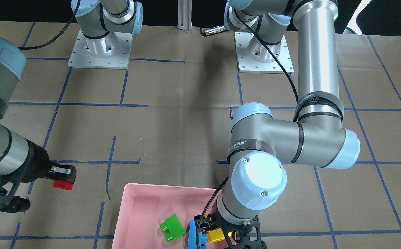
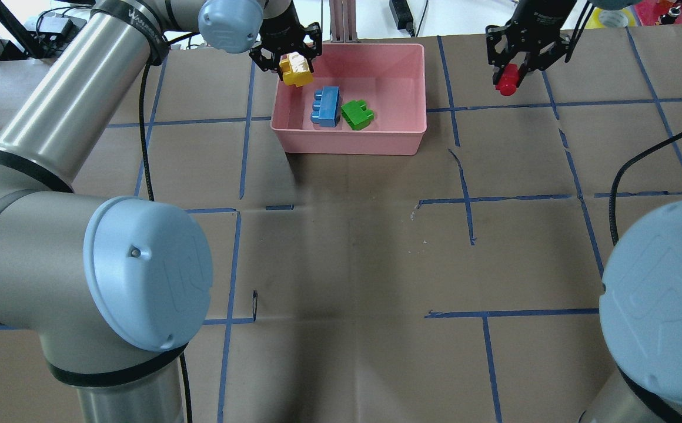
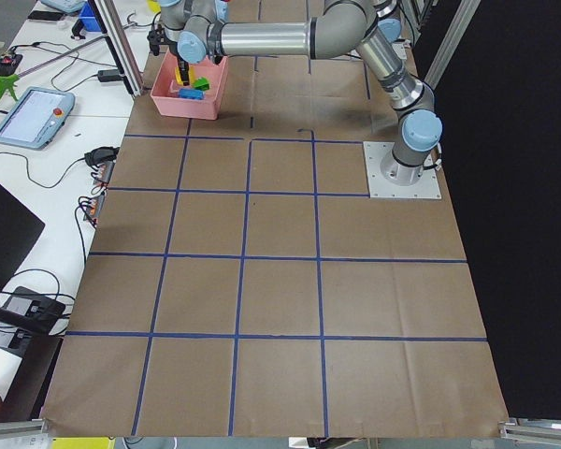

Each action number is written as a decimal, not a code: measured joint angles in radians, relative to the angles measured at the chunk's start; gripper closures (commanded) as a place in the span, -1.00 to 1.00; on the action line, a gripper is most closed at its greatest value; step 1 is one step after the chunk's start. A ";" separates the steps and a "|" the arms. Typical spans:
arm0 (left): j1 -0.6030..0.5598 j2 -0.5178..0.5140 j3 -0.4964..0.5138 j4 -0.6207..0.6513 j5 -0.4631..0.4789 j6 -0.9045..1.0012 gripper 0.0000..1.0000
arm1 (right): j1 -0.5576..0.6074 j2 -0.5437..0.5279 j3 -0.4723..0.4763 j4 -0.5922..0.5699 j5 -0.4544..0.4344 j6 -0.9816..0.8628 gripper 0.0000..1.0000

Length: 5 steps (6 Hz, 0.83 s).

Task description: Put all blocks into box

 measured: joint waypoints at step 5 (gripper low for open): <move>0.131 0.118 -0.036 -0.050 0.010 0.167 -0.99 | 0.131 0.045 0.003 -0.151 0.248 0.378 0.84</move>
